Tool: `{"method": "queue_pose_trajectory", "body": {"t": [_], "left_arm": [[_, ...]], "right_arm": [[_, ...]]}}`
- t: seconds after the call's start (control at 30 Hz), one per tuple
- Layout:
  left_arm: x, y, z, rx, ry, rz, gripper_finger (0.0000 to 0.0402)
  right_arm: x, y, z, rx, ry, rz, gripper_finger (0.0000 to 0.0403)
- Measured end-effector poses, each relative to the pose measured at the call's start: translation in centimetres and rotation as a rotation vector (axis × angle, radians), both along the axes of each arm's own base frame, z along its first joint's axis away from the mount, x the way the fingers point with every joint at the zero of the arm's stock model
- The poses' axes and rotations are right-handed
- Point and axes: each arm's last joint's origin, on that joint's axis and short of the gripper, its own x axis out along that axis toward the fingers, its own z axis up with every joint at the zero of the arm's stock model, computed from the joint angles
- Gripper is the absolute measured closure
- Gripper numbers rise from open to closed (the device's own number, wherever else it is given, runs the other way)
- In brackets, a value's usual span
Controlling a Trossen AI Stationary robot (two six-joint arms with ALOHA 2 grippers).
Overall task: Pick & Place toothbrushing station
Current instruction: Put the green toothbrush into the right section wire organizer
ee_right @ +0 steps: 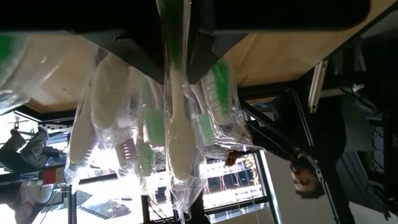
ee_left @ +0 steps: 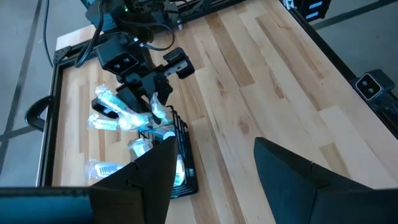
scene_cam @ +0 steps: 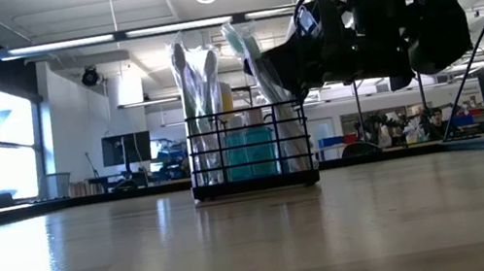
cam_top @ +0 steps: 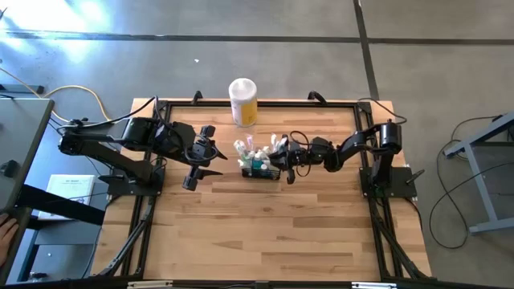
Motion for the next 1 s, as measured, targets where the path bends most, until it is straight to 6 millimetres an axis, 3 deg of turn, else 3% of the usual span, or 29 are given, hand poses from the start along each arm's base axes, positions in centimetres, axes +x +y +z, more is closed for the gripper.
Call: {"method": "queue_pose_trajectory", "body": {"t": [0.33,0.73,1.0], "left_arm": [[0.0,0.0,0.0,-0.006,-0.001,0.004,0.0194],[0.0,0.0,0.0,-0.008,-0.001,0.006,0.0194],[0.0,0.0,0.0,-0.011,-0.001,0.008,0.0194]], "right_arm": [[0.1,0.1,0.0,0.004,-0.002,-0.037,0.0321],[0.2,1.2,0.1,0.009,-0.009,-0.049,0.0217],[0.3,1.7,0.1,0.01,-0.01,-0.035,0.0222]]}}
